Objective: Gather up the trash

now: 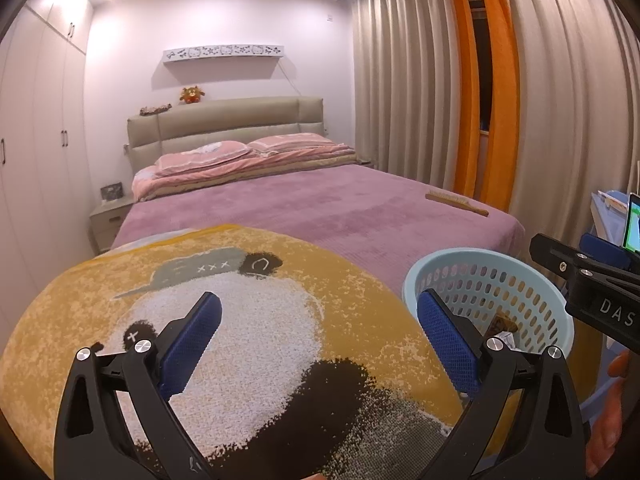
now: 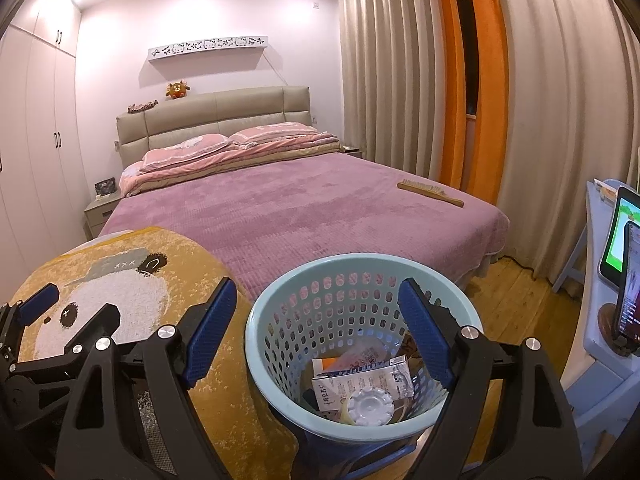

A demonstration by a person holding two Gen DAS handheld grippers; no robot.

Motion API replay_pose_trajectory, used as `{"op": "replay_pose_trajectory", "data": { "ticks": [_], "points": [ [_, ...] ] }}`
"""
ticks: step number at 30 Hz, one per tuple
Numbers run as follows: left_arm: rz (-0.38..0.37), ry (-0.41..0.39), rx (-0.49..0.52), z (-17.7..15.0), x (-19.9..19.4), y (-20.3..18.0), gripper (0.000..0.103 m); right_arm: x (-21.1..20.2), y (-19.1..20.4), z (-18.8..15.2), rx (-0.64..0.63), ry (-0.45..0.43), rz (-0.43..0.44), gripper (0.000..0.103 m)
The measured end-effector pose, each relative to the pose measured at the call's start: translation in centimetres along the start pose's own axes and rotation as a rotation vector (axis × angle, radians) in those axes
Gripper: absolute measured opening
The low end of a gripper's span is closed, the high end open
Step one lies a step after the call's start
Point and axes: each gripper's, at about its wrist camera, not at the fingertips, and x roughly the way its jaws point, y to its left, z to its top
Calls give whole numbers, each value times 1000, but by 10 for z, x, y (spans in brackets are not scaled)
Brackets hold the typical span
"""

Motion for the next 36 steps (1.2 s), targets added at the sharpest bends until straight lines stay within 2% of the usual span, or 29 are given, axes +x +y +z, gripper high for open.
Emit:
{"op": "replay_pose_trajectory", "data": {
  "ticks": [36],
  "points": [
    [-5,1,-8,1,1,1,95,5,1,-5,2,12,7,79]
  ]
}}
